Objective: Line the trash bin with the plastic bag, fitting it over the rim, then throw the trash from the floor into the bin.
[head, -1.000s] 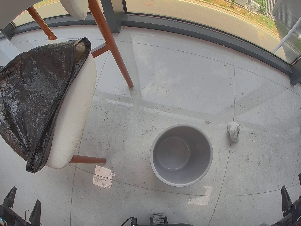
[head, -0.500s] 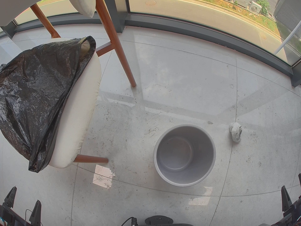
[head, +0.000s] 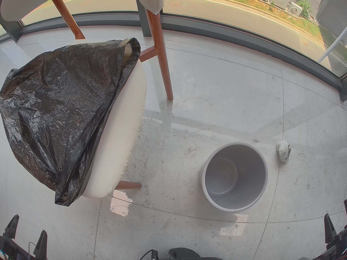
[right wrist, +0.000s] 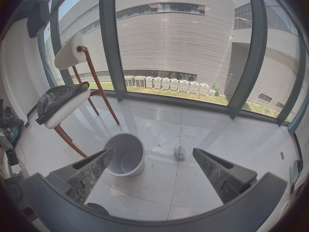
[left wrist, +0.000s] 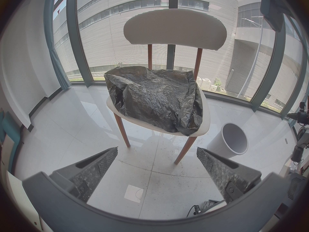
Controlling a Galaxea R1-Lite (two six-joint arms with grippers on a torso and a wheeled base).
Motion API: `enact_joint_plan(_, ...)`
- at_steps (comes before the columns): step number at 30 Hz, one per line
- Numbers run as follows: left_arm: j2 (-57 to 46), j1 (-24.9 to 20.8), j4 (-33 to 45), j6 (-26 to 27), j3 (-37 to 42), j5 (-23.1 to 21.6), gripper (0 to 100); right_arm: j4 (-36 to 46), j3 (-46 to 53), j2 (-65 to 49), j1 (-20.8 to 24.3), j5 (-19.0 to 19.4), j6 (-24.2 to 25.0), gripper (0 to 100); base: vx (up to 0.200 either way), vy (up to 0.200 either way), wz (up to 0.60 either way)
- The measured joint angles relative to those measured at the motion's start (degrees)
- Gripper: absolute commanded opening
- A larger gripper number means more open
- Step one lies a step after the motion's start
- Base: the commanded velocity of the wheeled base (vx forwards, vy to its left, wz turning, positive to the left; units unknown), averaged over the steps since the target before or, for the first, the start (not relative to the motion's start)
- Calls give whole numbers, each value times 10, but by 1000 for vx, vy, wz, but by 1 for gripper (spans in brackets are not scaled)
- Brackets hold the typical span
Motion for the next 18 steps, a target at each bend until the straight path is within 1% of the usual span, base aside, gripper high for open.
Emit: enact_joint_plan(18, 0, 1, -2, 6, 0, -5, 100, 0, 0, 0, -1, 0, 7, 100, 0, 0, 0)
